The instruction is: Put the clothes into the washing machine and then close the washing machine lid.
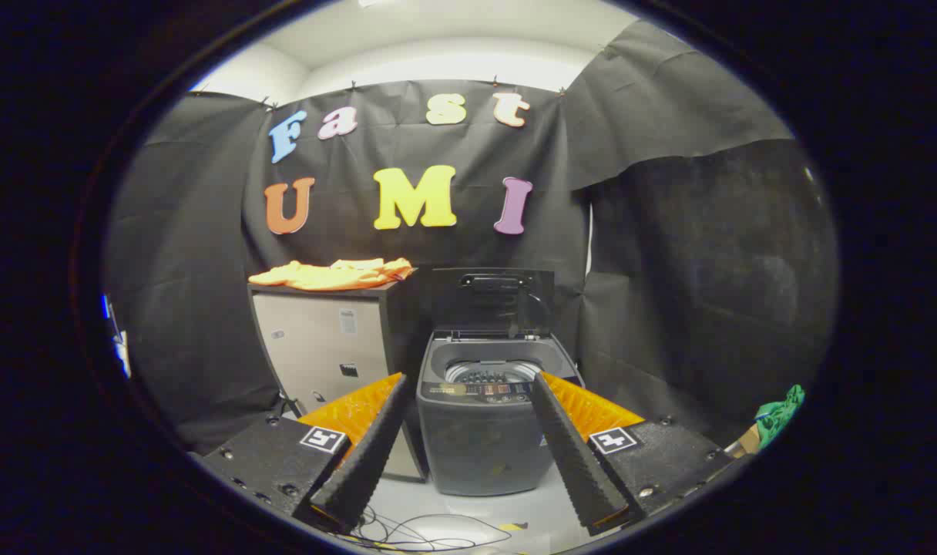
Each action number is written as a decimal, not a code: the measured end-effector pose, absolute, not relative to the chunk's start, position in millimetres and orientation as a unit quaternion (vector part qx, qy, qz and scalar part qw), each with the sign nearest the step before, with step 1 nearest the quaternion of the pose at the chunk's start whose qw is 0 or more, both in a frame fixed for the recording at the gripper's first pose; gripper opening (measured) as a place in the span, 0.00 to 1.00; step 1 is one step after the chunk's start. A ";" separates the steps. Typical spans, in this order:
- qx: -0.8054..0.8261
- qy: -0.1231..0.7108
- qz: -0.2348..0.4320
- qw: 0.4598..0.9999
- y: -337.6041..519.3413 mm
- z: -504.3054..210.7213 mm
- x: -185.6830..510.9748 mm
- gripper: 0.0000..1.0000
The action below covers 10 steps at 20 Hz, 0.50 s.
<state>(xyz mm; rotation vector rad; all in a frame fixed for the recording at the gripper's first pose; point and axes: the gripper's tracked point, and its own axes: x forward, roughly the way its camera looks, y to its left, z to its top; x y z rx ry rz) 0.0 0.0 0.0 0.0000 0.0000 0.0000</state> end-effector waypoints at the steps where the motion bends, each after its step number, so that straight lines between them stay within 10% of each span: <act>1: 0.001 -0.002 -0.002 1.000 -2.5 0.7 -0.5 1.00; 10: 0.001 -0.007 -0.013 1.000 -12.7 7.7 -4.5 1.00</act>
